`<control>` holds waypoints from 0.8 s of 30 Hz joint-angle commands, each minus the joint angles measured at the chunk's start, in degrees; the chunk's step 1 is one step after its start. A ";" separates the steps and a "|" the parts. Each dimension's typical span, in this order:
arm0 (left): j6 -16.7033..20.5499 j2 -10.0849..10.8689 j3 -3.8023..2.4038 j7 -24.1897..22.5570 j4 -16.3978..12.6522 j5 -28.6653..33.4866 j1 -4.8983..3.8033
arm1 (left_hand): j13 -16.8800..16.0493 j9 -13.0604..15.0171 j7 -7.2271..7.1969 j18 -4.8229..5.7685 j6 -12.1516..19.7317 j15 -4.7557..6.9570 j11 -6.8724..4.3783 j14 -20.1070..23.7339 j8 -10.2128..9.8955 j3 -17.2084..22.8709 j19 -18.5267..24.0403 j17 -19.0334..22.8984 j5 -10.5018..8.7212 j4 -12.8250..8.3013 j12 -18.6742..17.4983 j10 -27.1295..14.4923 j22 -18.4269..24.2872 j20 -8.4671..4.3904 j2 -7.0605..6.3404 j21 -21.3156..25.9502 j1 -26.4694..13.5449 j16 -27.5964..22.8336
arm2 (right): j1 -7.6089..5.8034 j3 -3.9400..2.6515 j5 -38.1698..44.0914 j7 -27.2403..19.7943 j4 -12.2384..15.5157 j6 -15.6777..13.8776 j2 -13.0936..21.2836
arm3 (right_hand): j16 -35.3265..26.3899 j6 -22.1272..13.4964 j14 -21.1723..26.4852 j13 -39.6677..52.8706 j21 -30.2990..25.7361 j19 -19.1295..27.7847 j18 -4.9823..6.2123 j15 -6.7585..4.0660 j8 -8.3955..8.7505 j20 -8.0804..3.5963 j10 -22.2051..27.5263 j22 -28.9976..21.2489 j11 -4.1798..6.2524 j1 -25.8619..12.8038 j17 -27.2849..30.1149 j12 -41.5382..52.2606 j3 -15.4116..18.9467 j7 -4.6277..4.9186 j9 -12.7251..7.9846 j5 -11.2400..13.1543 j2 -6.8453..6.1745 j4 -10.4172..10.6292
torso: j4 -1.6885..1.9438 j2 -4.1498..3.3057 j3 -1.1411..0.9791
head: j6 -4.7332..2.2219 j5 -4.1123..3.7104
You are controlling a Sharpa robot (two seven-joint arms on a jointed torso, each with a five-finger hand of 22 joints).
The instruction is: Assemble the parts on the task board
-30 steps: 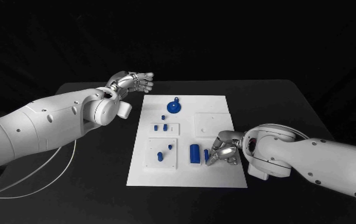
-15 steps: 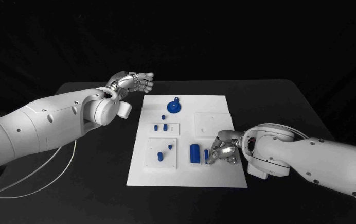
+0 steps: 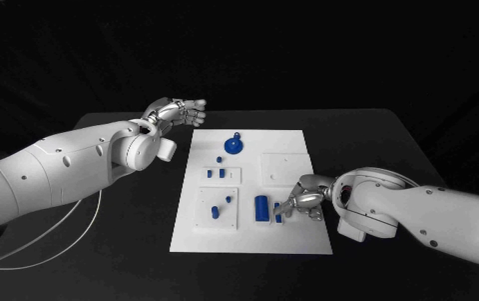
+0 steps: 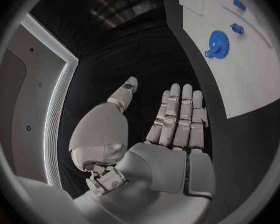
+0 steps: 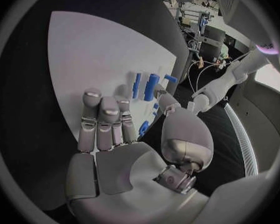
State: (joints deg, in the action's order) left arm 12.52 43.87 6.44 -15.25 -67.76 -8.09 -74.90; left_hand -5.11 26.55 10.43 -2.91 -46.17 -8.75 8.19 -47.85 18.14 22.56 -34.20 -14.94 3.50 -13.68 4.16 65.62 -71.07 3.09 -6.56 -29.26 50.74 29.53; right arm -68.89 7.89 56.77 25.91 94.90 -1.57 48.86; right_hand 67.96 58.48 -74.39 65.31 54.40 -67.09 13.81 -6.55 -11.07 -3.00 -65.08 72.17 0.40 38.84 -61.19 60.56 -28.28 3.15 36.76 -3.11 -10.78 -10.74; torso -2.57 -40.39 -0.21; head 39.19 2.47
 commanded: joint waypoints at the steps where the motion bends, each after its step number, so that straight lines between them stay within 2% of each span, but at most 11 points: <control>1: -0.53 0.11 -0.04 -0.59 -0.07 -0.14 -0.05 | 0.07 -0.07 -0.11 -1.14 0.29 -0.19 0.09 -0.03 -0.16 -0.16 -0.30 -0.08 -0.35 -0.05 0.05 -0.35 -0.07 0.09 0.31 0.22 -0.10 -0.22 | -0.83 -0.39 -4.08 -3.60 -1.50 -2.33 0.41 | -0.27 -4.38 0.27 0.15 -0.33 0.56 1.19 0.12 0.41 -0.57 0.46 -0.14 -0.22 -1.25 -0.07 -0.18 2.69 3.22 -1.07 0.14 0.29 -1.78 | -0.03 0.07 0.03 | -0.47 -0.23; 4: -0.36 0.19 -0.04 -0.75 -0.02 -0.14 -0.07 | 0.07 -0.07 -0.11 -1.14 0.29 -0.19 0.09 -0.04 -0.15 -0.16 -0.30 -0.09 -0.35 -0.05 0.05 -0.35 -0.07 0.09 0.30 0.23 -0.09 -0.22 | -1.47 -1.33 -7.15 -7.08 -3.79 -3.37 0.23 | -0.33 -4.53 0.30 0.16 -0.46 0.58 1.19 0.19 0.49 -0.69 0.54 -0.24 -0.34 -1.55 -0.09 -0.17 3.09 3.31 -1.11 0.19 0.16 -2.09 | -0.03 0.12 0.03 | -1.07 -0.43; 8: -0.27 -0.07 -0.05 -0.91 0.50 -0.02 -0.07 | 0.07 -0.07 -0.11 -1.14 0.28 -0.18 0.09 -0.06 -0.14 -0.16 -0.31 -0.11 -0.34 -0.07 0.06 -0.34 -0.08 0.09 0.30 0.24 -0.06 -0.23 | -2.06 -2.52 -13.98 -15.45 -8.80 -5.02 -1.00 | -0.41 -4.60 0.34 0.16 -0.62 0.62 1.19 0.26 0.51 -0.88 0.62 -0.36 -0.40 -1.52 -0.12 -0.15 3.26 3.37 -1.12 0.17 0.72 -2.56 | -0.09 0.33 0.12 | -2.11 -0.68; 10: -0.25 -0.57 -0.05 -1.10 0.99 0.29 -0.07 | 0.07 -0.07 -0.11 -1.14 0.26 -0.17 0.08 -0.08 -0.13 -0.14 -0.31 -0.15 -0.34 -0.11 0.07 -0.33 -0.10 0.08 0.32 0.25 -0.01 -0.23 | -2.23 -3.01 -17.11 -19.50 -12.12 -7.34 -1.93 | -0.49 -4.58 0.40 0.16 -0.71 0.68 1.19 0.30 0.49 -0.96 0.73 -0.42 -0.44 -1.36 -0.15 -0.14 3.53 3.41 -1.13 0.14 1.84 -3.22 | -0.09 0.49 0.22 | -3.00 -0.89; 14: 0.43 -1.90 -0.05 -1.09 2.32 0.33 -0.06 | 0.06 -0.05 -0.12 -1.16 0.19 -0.14 0.05 -0.18 -0.08 -0.05 -0.36 -0.24 -0.31 -0.19 0.10 -0.25 -0.14 0.06 0.53 0.28 0.18 -0.22 | -2.23 -4.15 -23.67 -28.15 -20.12 -8.66 -5.14 | -1.34 -4.61 1.12 -0.02 -1.44 1.64 1.19 0.44 0.50 -0.81 1.52 -0.69 -0.55 -1.88 0.11 -0.56 4.93 3.52 -1.21 0.09 4.59 -4.93 | 0.00 1.16 0.56 | -5.30 -0.93; 16: 0.78 -2.36 -0.05 -1.35 2.87 0.34 -0.06 | 0.05 -0.05 -0.12 -1.16 0.16 -0.13 0.03 -0.22 -0.06 -0.04 -0.39 -0.28 -0.30 -0.21 0.12 -0.21 -0.16 0.06 0.59 0.27 0.21 -0.22 | -2.23 -4.30 -26.85 -31.35 -24.38 -8.85 -7.03 | -1.50 -4.65 1.24 -0.05 -1.55 1.77 1.19 0.44 0.52 -0.79 1.64 -0.74 -0.57 -1.79 0.18 -0.64 4.93 3.54 -1.23 0.13 5.03 -5.08 | 0.02 1.55 0.76 | -6.09 -1.00; 18: 1.08 -2.91 -0.06 -1.74 3.50 0.95 -0.06 | 0.05 -0.04 -0.13 -1.16 0.13 -0.12 0.02 -0.26 -0.04 -0.03 -0.42 -0.31 -0.29 -0.22 0.14 -0.18 -0.18 0.05 0.64 0.28 0.23 -0.21 | -2.21 -4.81 -30.54 -34.37 -29.40 -8.74 -9.28 | -2.08 -4.78 1.71 -0.20 -1.97 2.31 1.19 0.53 0.58 -0.64 2.11 -0.89 -0.70 -1.81 0.45 -0.97 5.24 3.59 -1.27 0.03 5.56 -5.57 | 0.02 2.07 0.93 | -7.33 -1.23; 19: 1.16 -3.05 -0.07 -2.04 3.69 1.32 -0.06 | 0.01 -0.01 -0.17 -1.18 -0.03 -0.07 -0.04 -0.41 0.06 0.04 -0.53 -0.41 -0.23 -0.26 0.22 -0.02 -0.23 0.01 0.84 0.26 0.36 -0.17 | -2.19 -5.01 -31.75 -35.15 -30.67 -8.88 -9.89 | -5.74 -5.52 5.33 -1.59 -4.59 5.82 0.57 1.88 0.94 0.20 5.24 -1.84 -1.64 -1.24 2.01 -3.87 4.60 3.04 -1.40 -0.60 6.85 -5.26 | 0.04 2.19 0.96 | -7.52 -1.21; 20: 1.16 -3.22 -0.08 -2.57 4.01 2.03 -0.06 | 0.00 0.00 -0.19 -1.19 -0.09 -0.04 -0.07 -0.46 0.09 0.06 -0.58 -0.46 -0.21 -0.29 0.25 0.04 -0.26 -0.01 0.92 0.26 0.42 -0.16 | -2.17 -5.53 -33.03 -36.15 -32.81 -8.60 -10.99 | -8.89 -5.77 7.39 -3.24 -7.02 8.57 -0.14 1.97 1.00 1.30 6.93 -2.91 -1.75 -0.38 3.70 -6.29 4.56 4.31 -1.41 -0.69 7.53 -5.70 | 0.10 2.29 0.96 | -7.85 -1.15; 21: 1.05 -3.36 -0.08 -2.87 4.27 2.41 -0.06 | 0.00 0.01 -0.21 -1.20 -0.14 -0.03 -0.09 -0.50 0.12 0.10 -0.62 -0.49 -0.20 -0.32 0.26 0.08 -0.27 -0.02 1.00 0.26 0.49 -0.16 | -2.12 -5.95 -33.81 -36.80 -34.08 -7.81 -11.59 | -11.74 -6.00 7.96 -5.29 -9.05 10.07 -0.73 2.20 1.02 2.51 7.38 -4.10 -2.00 0.44 5.60 -8.35 5.24 4.78 -1.42 -0.84 8.17 -6.05 | 0.11 2.40 0.91 | -8.63 -1.07; 24: 0.55 -4.01 -0.09 -3.49 5.32 3.03 -0.06 | -0.07 0.11 -0.46 -1.21 -0.75 0.04 -0.25 -0.67 0.46 0.32 -0.86 -0.71 -0.10 -0.60 0.42 0.47 -0.34 -0.09 1.52 0.34 0.99 -0.22 | -1.61 -6.98 -37.69 -38.97 -36.85 -6.17 -13.05 | -19.53 -6.51 9.91 -11.20 -14.72 14.11 -1.35 3.61 1.00 4.92 9.16 -7.64 -3.01 2.36 10.48 -13.92 6.72 5.85 -1.55 -1.29 9.50 -5.90 | 0.09 2.72 0.77 | -9.51 -0.77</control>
State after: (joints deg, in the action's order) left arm 13.03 40.13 6.40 -16.49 -62.70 -6.96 -74.90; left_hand -5.12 26.60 9.97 -3.50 -46.64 -8.71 7.99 -48.22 18.43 22.87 -34.73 -15.60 3.50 -13.99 4.39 65.82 -71.38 2.98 -5.57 -29.26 51.72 29.53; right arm -70.87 0.80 26.74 -6.29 58.59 -9.02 36.12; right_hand 49.27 51.46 -64.51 54.88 40.36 -53.32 12.49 -3.03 -10.25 1.51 -55.93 64.99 -2.57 40.65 -51.31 47.24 -21.82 8.41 35.21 -4.34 -1.29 -16.66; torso -2.50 -38.19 0.63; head 30.56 1.48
